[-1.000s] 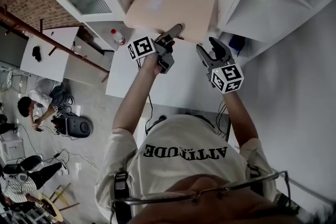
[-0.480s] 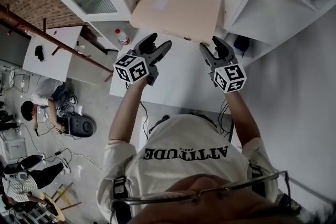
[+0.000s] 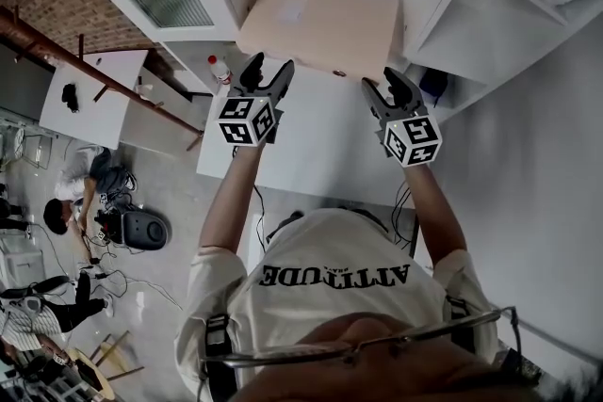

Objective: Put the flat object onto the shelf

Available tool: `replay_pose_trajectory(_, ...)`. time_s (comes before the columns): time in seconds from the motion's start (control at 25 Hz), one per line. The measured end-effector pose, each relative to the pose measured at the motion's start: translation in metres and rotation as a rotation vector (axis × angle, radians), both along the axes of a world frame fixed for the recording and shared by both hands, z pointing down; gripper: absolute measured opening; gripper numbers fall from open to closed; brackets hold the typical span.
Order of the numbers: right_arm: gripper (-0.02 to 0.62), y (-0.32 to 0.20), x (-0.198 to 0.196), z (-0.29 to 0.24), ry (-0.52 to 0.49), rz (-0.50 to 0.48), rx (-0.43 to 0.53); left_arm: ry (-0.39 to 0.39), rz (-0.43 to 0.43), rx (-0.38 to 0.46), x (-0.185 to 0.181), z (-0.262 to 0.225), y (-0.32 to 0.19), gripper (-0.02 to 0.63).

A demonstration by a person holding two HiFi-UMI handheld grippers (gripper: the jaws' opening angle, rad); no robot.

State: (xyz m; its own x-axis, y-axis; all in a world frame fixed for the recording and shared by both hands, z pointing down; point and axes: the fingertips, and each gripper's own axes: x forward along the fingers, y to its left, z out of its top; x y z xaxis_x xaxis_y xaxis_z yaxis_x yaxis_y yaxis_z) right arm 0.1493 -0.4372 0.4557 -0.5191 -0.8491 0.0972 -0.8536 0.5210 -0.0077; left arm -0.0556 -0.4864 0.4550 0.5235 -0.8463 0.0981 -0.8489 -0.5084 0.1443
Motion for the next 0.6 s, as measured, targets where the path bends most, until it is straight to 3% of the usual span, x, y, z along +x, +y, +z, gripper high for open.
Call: replay_pose_trajectory(0.6, 0.219, -0.035, 0.006, -0.002, 0.047, -0.014, -0.014, 0.016, -0.026, -0.04, 0.008, 0.001, -0.029, 0.298)
